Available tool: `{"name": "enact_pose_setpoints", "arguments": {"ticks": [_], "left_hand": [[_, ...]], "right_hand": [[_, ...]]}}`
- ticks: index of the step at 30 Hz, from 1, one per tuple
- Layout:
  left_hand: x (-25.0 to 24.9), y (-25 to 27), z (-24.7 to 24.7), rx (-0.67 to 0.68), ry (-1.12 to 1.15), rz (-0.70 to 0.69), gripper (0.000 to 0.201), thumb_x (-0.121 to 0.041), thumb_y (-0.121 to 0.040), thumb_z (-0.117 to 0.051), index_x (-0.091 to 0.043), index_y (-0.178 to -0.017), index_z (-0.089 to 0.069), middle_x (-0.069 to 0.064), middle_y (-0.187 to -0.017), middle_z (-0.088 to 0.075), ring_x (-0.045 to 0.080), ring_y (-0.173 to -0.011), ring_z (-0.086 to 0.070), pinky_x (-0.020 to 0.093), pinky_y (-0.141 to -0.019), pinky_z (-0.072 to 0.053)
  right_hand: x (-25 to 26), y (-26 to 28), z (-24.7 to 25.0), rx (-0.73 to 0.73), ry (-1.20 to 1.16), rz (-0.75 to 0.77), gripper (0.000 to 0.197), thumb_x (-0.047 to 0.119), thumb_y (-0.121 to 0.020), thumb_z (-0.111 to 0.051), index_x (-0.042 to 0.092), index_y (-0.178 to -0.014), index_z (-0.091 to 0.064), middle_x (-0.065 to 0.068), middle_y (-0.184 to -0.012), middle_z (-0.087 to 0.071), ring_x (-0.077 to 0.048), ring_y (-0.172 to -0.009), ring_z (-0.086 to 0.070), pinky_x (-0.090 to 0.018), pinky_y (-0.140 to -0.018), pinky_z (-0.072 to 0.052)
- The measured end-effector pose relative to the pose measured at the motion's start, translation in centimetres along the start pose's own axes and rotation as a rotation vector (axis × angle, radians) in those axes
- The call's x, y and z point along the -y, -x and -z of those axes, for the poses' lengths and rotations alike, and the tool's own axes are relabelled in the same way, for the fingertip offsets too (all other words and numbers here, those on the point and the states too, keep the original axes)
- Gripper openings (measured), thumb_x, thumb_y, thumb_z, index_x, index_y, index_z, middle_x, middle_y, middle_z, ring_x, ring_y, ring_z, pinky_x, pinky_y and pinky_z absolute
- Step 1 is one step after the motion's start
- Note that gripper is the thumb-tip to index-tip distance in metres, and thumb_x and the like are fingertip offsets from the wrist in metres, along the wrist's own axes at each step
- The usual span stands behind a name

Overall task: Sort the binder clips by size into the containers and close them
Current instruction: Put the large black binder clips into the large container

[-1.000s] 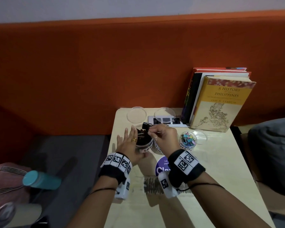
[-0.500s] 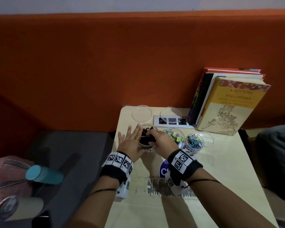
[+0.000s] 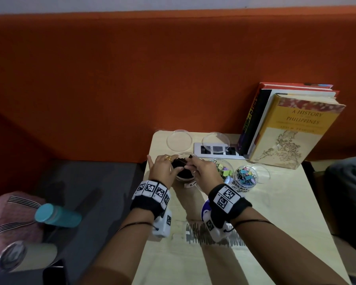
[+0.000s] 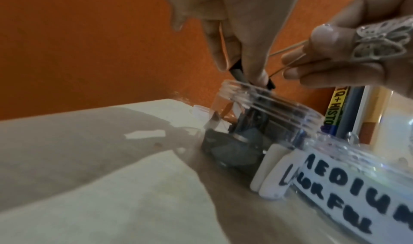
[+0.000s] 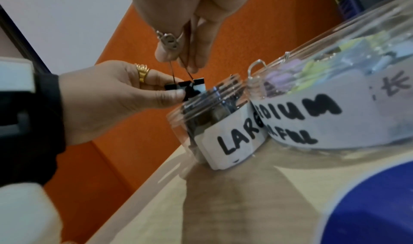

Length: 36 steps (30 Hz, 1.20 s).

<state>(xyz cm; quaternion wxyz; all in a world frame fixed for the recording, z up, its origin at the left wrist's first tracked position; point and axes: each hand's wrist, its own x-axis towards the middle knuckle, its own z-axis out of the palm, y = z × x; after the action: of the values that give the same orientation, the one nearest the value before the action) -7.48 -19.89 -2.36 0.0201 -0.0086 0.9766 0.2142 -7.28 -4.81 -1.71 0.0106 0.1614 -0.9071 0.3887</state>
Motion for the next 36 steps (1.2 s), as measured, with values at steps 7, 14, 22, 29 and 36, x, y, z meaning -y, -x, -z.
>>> {"name": "enact_pose_setpoints", "arguments": {"ticks": [7,14,22,29,36], "left_hand": [[-0.1,-1.5,0.4,-0.027,0.097,-0.169,0.023,-0.012,-0.085,-0.063,-0.013,-0.107,-0.071,0.005,-0.109,-0.068,0.023,-0.106,-0.061,0.034,-0.094,-0.048],[0.1,-2.3,-0.2,0.094,-0.031,-0.156,0.036,-0.018,-0.097,-0.047,-0.013,-0.133,-0.053,0.008,-0.14,-0.048,0.019,-0.129,-0.045,0.019,-0.106,-0.03],[-0.4,-0.2,-0.5,0.276,-0.343,-0.216,0.061,-0.025,-0.094,-0.033,-0.014,-0.151,-0.012,-0.002,-0.16,-0.005,0.017,-0.149,0.003,0.044,-0.12,0.005],[-0.4,0.6,-1.7,0.252,-0.258,-0.194,0.061,-0.022,-0.094,-0.031,-0.015,-0.151,-0.01,-0.004,-0.161,0.001,0.014,-0.149,0.005,0.038,-0.121,0.001],[0.2,0.2,-2.3,0.15,-0.08,-0.201,0.052,-0.025,-0.097,-0.036,-0.014,-0.148,-0.028,-0.005,-0.159,-0.013,0.013,-0.148,-0.007,0.03,-0.121,-0.009]], "right_hand": [[-0.5,-0.3,1.2,-0.05,-0.097,0.042,0.032,-0.006,-0.084,-0.055,0.01,-0.111,-0.061,-0.01,-0.094,-0.075,-0.015,-0.092,-0.07,-0.004,-0.078,-0.047],[-1.2,-0.7,2.1,0.203,0.26,0.122,0.047,-0.009,-0.081,-0.046,0.01,-0.122,-0.059,-0.016,-0.119,-0.066,-0.029,-0.11,-0.063,-0.04,-0.097,-0.05],[-0.6,0.7,0.7,0.456,0.656,0.056,0.052,0.019,-0.094,-0.037,0.008,-0.143,-0.024,-0.01,-0.152,-0.032,-0.023,-0.145,-0.016,-0.044,-0.117,-0.019],[-0.6,1.4,-0.4,0.443,0.605,-0.02,0.059,0.041,-0.095,-0.019,0.012,-0.145,-0.018,-0.006,-0.156,-0.019,-0.02,-0.147,-0.007,-0.052,-0.118,-0.01],[-0.6,0.6,-0.1,0.462,0.532,-0.074,0.051,0.036,-0.097,-0.026,0.021,-0.146,-0.02,0.006,-0.157,-0.017,-0.014,-0.147,0.0,-0.053,-0.116,-0.01]]}}
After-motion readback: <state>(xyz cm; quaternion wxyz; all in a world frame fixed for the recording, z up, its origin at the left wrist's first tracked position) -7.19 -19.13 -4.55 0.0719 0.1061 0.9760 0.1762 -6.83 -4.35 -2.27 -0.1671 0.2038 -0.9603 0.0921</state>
